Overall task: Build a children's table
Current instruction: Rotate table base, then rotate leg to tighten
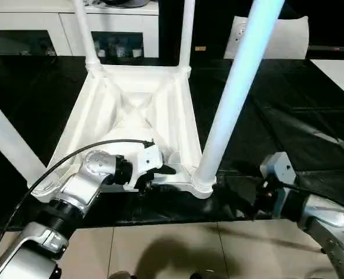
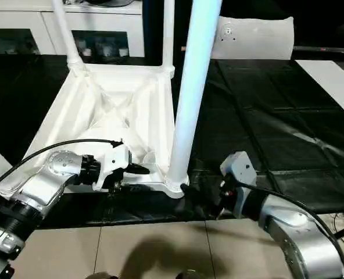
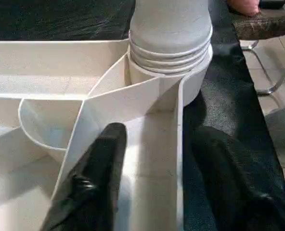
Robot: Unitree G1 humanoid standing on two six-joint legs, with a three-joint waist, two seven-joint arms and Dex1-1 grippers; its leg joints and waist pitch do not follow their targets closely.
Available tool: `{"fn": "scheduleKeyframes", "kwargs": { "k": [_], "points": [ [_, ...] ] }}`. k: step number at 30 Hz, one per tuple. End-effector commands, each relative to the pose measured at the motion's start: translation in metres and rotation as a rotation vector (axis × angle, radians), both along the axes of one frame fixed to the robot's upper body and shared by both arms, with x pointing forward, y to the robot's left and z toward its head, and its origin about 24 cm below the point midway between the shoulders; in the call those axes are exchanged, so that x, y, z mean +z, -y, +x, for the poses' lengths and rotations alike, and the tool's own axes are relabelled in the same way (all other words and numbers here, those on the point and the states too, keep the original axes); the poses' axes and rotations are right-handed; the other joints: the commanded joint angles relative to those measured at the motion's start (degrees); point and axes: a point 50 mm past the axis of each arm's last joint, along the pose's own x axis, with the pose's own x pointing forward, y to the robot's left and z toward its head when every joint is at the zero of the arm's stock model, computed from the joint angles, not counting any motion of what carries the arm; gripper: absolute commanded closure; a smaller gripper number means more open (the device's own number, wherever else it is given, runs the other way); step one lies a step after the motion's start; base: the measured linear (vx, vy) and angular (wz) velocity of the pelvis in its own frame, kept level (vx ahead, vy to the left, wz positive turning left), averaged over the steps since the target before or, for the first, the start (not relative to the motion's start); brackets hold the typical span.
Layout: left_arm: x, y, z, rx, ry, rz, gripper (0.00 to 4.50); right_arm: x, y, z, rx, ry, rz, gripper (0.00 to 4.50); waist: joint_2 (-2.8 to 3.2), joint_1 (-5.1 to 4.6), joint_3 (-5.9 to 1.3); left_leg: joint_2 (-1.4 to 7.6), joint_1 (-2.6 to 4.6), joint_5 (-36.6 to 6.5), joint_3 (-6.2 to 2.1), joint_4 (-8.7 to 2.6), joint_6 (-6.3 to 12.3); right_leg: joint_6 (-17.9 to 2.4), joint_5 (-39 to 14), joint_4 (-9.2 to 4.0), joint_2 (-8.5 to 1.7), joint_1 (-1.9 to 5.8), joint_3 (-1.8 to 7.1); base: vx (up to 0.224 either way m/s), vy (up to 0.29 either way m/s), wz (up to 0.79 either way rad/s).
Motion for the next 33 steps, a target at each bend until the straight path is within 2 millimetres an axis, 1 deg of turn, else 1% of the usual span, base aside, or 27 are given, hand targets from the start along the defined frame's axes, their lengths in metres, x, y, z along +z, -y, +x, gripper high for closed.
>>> {"fn": "scheduleKeyframes", "kwargs": {
  "k": [1,3,4,5,8,9,10,11,13,14,15,17,18,19,20,22,25,26,27,28,29,33],
  "points": [
    [-0.001,0.0008,0.0019,-0.03,-0.005,0.044,2.35,0.0018,-0.0038,-0.0057,0.053,-0.019,0.01,0.0,-0.04,0.36,-4.01,1.78,-0.08,-10.1,-0.49,-3.88,1.57,-9.2,-15.3,-4.69,-4.02,2.94,2.63,0.0,0.0,0.0],
    [-0.0016,0.0006,0.0029,-0.034,-0.007,0.052,2.52,0.0018,-0.0041,-0.0071,0.062,-0.029,0.014,0.0,-0.08,0.46,-3.99,1.8,-0.2,-9.8,-0.54,-3.91,1.66,-9.3,-14.9,-4.68,-4.09,3.0,2.62,0.0,0.0,0.0],
    [-0.0017,0.0005,0.0036,-0.032,-0.01,0.051,2.55,0.0018,-0.0041,-0.0074,0.062,-0.031,0.015,0.0,0.03,0.49,-4.03,1.84,-0.09,-9.9,-0.53,-3.88,1.58,-9.5,-15.0,-4.63,-4.13,2.95,2.59,0.0,0.0,0.0],
    [-0.0017,0.0006,0.0041,-0.03,-0.013,0.051,2.67,0.0015,-0.0041,-0.0076,0.063,-0.033,0.015,0.0,0.01,0.5,-3.96,1.8,-0.07,-10.2,-0.51,-3.88,1.56,-9.6,-15.4,-4.71,-4.07,2.88,2.57,0.0,0.0,0.0],
    [-0.0015,0.0013,0.0067,-0.03,-0.03,0.061,2.8,0.0004,-0.0039,-0.0085,0.067,-0.041,0.009,0.0,0.08,0.73,-3.97,1.84,0.03,-10.7,-0.55,-3.91,1.23,-9.4,-16.4,-4.83,-4.14,2.9,2.57,0.0,0.0,0.0],
    [-0.0017,0.0012,0.007,-0.033,-0.03,0.067,2.96,0.0,-0.0038,-0.0087,0.067,-0.044,0.008,0.0,0.01,0.72,-3.96,1.83,-0.01,-10.7,-0.53,-3.91,1.23,-9.3,-16.5,-4.86,-4.12,2.89,2.59,0.0,0.0,0.0],
    [-0.0017,0.0011,0.0071,-0.035,-0.029,0.07,3.02,-0.0003,-0.0037,-0.0088,0.067,-0.045,0.007,0.0,-0.02,0.79,-4.0,1.78,-0.01,-10.6,-0.51,-3.87,1.19,-9.2,-16.5,-4.83,-4.14,2.92,2.58,0.0,0.0,0.0],
    [-0.002,0.001,0.0069,-0.038,-0.035,0.074,3.02,-0.0007,-0.0036,-0.0091,0.068,-0.047,0.007,0.0,0.01,0.81,-4.02,1.74,-0.1,-10.4,-0.54,-3.86,1.2,-9.1,-16.6,-4.84,-4.17,3.0,2.58,0.0,0.0,0.0],
    [-0.0015,0.0008,0.0072,-0.04,-0.051,0.072,3.27,-0.0013,-0.0034,-0.01,0.07,-0.052,0.007,0.0,0.11,0.85,-3.99,1.78,-0.04,-10.6,-0.57,-3.89,1.19,-9.0,-17.1,-4.88,-4.19,2.92,2.56,0.0,0.0,0.0],
    [-0.0011,0.0007,0.0072,-0.043,-0.066,0.065,3.34,-0.0018,-0.0033,-0.0107,0.072,-0.057,0.007,0.0,0.23,0.9,-4.03,1.8,-0.01,-10.4,-0.56,-3.86,1.15,-9.2,-16.6,-4.82,-4.2,2.93,2.58,0.0,0.0,0.0],
    [-0.001,0.0007,0.007,-0.045,-0.071,0.062,3.37,-0.002,-0.0033,-0.0109,0.073,-0.058,0.006,0.0,0.1,0.85,-4.06,1.78,-0.09,-10.1,-0.56,-3.86,1.2,-9.4,-15.8,-4.76,-4.12,3.01,2.56,0.0,0.0,0.0],
    [-0.0011,0.0009,0.0065,-0.05,-0.076,0.062,3.4,-0.0025,-0.0033,-0.0112,0.073,-0.059,0.006,0.0,0.15,0.85,-4.1,1.8,-0.1,-10.0,-0.56,-3.85,1.32,-9.8,-15.0,-4.68,-4.15,3.03,2.56,0.0,0.0,0.0],
    [-0.0014,0.0013,0.0059,-0.054,-0.084,0.059,3.65,-0.003,-0.0032,-0.0112,0.074,-0.06,0.004,0.0,0.13,0.85,-4.11,1.79,-0.11,-10.0,-0.55,-3.83,1.36,-9.9,-14.8,-4.65,-4.14,3.04,2.55,0.0,0.0,0.0],
    [-0.0015,0.0015,0.0057,-0.056,-0.088,0.057,3.65,-0.0033,-0.0031,-0.0112,0.074,-0.061,0.004,0.0,0.15,0.89,-4.11,1.78,-0.08,-10.0,-0.54,-3.84,1.41,-10.0,-14.8,-4.66,-4.16,3.05,2.54,0.0,0.0,0.0],
    [-0.0016,0.0015,0.0055,-0.058,-0.088,0.058,3.79,-0.0034,-0.0031,-0.0111,0.075,-0.06,0.003,0.0,0.16,0.89,-4.1,1.8,-0.08,-10.1,-0.55,-3.83,1.44,-10.1,-14.8,-4.66,-4.17,3.04,2.53,0.0,0.0,0.0],
    [-0.003,0.0015,0.0045,-0.069,-0.094,0.069,3.81,-0.0036,-0.0038,-0.0099,0.08,-0.057,-0.001,0.0,0.16,0.88,-4.06,1.76,-0.15,-10.1,-0.56,-3.86,1.48,-10.0,-15.2,-4.73,-4.18,3.09,2.52,0.0,0.0,0.0],
    [-0.0034,0.0015,0.0044,-0.072,-0.096,0.071,4.18,-0.0033,-0.0041,-0.0092,0.081,-0.054,-0.002,0.0,0.18,0.88,-4.09,1.81,-0.02,-10.3,-0.56,-3.85,1.42,-9.9,-15.8,-4.73,-4.19,3.01,2.51,0.0,0.0,0.0],
    [-0.0039,0.0016,0.0038,-0.075,-0.101,0.071,4.2,-0.0033,-0.0042,-0.0087,0.082,-0.051,-0.004,0.0,0.18,0.87,-4.09,1.82,-0.07,-10.2,-0.58,-3.87,1.43,-9.9,-15.7,-4.72,-4.18,3.04,2.52,0.0,0.0,0.0],
    [-0.0039,0.0016,0.0038,-0.075,-0.101,0.071,4.2,-0.0033,-0.0042,-0.0087,0.082,-0.051,-0.004,0.0,0.04,0.89,-4.11,1.81,-0.1,-10.0,-0.59,-3.86,1.49,-9.8,-15.7,-4.69,-4.22,3.07,2.51,0.0,0.0,0.0],
    [-0.0043,0.0016,0.0035,-0.077,-0.104,0.071,4.26,-0.0033,-0.0043,-0.0083,0.083,-0.049,-0.005,0.0,0.11,0.9,-4.08,1.83,-0.04,-10.2,-0.55,-3.85,1.48,-9.8,-15.9,-4.75,-4.2,2.97,2.52,0.0,0.0,0.0],
    [-0.0048,0.0014,0.0028,-0.081,-0.109,0.074,4.39,-0.0036,-0.0044,-0.0083,0.086,-0.048,-0.007,0.0,-0.02,0.9,-4.09,1.81,-0.09,-10.2,-0.54,-3.84,1.51,-9.7,-16.1,-4.78,-4.23,3.03,2.53,0.0,0.0,0.0],
    [-0.0064,0.0006,0.0018,-0.081,-0.117,0.077,4.39,-0.0044,-0.0043,-0.0064,0.082,-0.044,-0.009,0.0,0.08,0.94,-4.12,1.81,-0.11,-9.9,-0.57,-3.84,1.54,-9.6,-16.0,-4.73,-4.23,3.02,2.51,0.0,0.0,0.0]
  ]
}}
